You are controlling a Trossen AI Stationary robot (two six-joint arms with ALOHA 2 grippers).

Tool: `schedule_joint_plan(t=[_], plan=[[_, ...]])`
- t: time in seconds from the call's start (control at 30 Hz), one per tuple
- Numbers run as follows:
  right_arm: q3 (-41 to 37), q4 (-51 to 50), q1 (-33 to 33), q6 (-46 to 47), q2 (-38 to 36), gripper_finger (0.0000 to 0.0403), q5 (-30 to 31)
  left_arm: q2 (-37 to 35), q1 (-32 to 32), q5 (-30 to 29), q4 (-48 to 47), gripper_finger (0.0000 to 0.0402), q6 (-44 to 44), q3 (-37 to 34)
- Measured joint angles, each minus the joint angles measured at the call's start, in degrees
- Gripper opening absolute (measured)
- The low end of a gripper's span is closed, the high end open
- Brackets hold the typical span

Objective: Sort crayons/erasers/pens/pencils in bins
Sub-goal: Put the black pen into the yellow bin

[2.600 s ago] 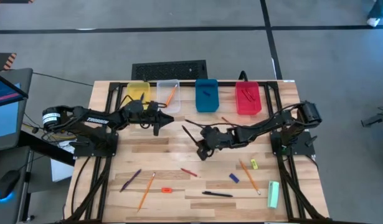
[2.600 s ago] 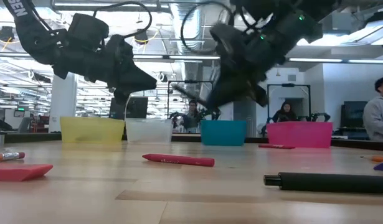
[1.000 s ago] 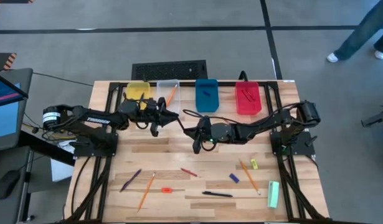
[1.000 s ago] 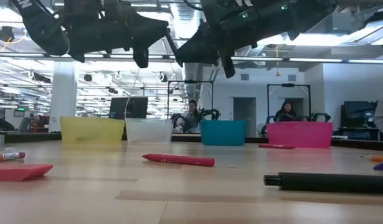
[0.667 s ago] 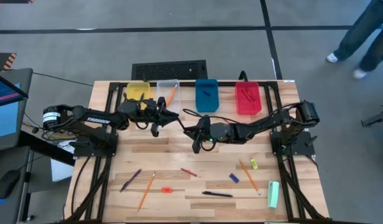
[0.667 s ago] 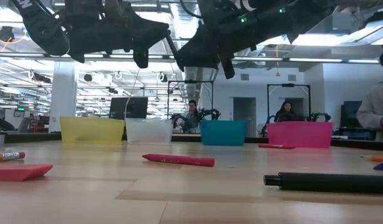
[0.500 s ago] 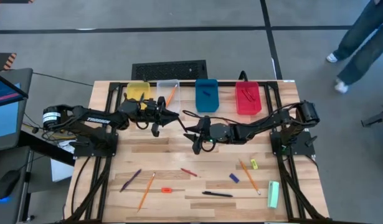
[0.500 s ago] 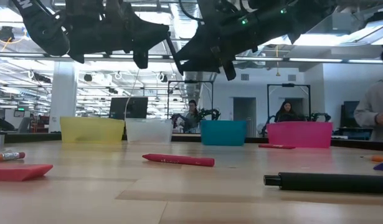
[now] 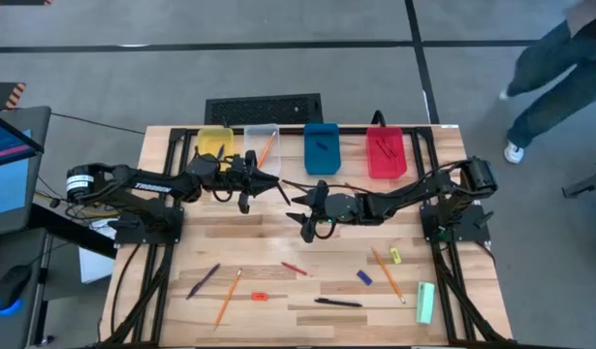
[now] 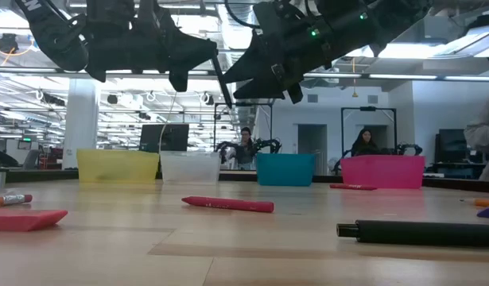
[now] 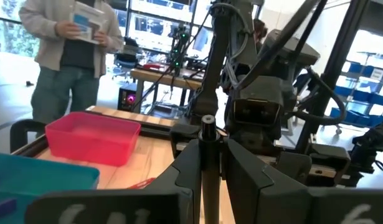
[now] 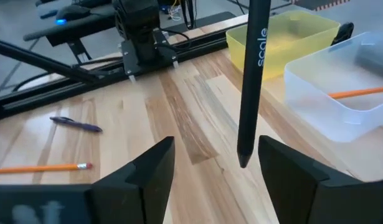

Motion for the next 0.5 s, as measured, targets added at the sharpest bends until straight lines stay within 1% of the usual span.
schedule_joint_plan(t=[0.23,0.4,0.5], plan=[[0.0,-1.57,0.02,-0.47,0.0,0.0238,-0.02,-0.01,0.0,0.4,-0.87,0.0036,-0.01,-0.01],[0.0,-2.43,0.04,0.16,0.0,0.025,-0.09,-0.02,0.0,0.4,-3.61,0.0036,1.15,-0.02],[0.0,-2.81,0.0,0.73,-0.27,0.0258,-1.25,-0.02,0.0,0.26,-4.43,0.0036,1.19,-0.02]])
